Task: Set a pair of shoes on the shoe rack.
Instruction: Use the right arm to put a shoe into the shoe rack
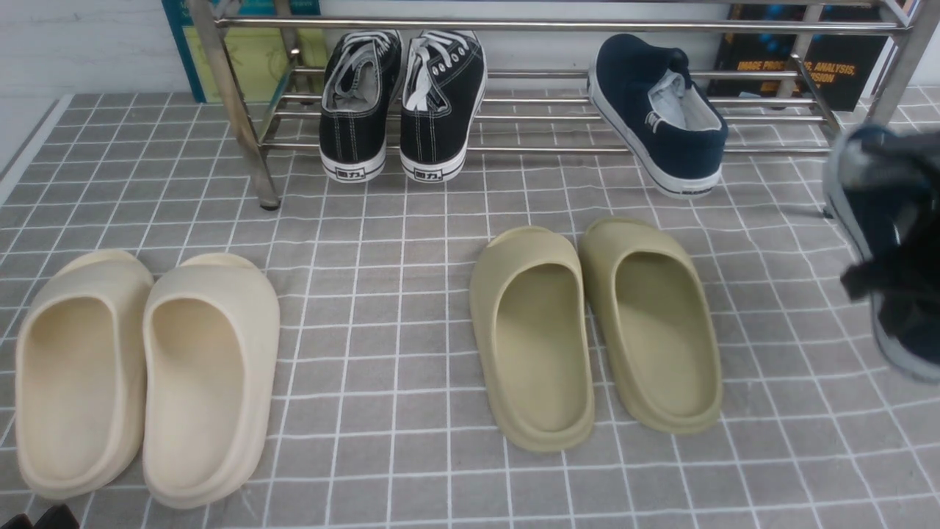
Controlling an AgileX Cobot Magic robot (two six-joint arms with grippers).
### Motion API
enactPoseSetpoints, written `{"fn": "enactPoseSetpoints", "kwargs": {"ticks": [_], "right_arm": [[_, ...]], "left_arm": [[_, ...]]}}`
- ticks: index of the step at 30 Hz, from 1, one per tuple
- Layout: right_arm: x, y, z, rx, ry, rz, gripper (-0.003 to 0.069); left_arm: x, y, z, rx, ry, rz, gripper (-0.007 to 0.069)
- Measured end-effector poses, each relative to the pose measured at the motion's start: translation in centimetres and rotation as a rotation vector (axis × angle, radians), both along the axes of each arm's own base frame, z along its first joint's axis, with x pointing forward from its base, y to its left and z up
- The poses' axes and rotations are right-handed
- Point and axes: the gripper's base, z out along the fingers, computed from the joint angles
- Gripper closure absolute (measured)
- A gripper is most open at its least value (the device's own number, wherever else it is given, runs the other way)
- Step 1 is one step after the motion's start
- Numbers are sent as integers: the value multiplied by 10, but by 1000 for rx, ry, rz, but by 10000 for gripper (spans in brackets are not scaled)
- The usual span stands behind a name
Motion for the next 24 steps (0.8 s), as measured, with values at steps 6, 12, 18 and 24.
{"fn": "enactPoseSetpoints", "kwargs": {"ticks": [6,12,18,24], "right_arm": [[26,6,16,20,-50,54,621],[60,7,5,-12,-35,63,621],[105,7,-8,-62,-44,74,621],[146,11,-16,-73,-90,97,621]], "left_arm": [[0,0,0,0,0,0,392],[0,0,0,0,0,0,389],[0,0,0,0,0,0,387],[0,0,0,0,0,1,387]]}}
